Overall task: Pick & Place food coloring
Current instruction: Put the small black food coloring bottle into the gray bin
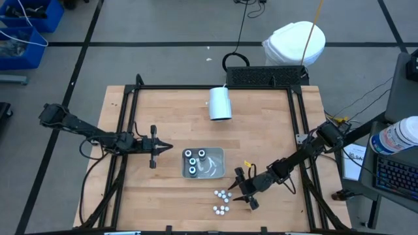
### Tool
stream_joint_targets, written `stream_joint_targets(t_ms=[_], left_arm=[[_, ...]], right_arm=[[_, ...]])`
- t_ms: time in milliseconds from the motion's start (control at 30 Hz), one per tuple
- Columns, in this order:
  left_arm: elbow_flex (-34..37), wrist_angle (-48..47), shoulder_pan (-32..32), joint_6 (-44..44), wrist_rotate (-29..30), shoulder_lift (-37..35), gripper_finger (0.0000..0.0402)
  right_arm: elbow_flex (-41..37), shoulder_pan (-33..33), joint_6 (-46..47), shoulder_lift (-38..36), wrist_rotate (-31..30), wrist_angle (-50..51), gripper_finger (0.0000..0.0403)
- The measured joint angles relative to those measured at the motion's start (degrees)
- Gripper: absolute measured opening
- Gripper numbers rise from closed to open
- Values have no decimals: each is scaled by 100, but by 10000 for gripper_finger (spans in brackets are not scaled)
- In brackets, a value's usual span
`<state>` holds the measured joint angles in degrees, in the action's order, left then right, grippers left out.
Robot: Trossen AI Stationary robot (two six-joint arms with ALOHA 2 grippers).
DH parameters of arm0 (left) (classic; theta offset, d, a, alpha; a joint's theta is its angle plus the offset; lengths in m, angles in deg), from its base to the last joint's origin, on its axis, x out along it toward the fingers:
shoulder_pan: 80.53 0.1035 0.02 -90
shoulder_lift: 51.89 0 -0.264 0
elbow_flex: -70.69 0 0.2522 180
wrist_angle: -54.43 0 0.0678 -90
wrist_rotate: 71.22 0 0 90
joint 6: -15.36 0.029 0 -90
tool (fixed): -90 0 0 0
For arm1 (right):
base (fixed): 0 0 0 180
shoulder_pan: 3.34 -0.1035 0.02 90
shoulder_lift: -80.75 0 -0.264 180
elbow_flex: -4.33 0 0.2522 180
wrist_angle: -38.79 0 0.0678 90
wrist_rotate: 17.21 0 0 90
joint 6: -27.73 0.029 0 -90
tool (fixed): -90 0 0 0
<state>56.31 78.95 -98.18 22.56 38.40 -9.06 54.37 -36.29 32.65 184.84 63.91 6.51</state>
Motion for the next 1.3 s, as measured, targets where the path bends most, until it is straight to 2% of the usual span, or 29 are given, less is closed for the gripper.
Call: stream_joint_targets(t_ms=[300,1300], left_arm=[[0,-44,-2,2,0,1,24],[0,-87,0,53,2,1,24]], right_arm=[[0,2,0,0,-168,-4,203],[4,37,0,175,-140,-317,203]])
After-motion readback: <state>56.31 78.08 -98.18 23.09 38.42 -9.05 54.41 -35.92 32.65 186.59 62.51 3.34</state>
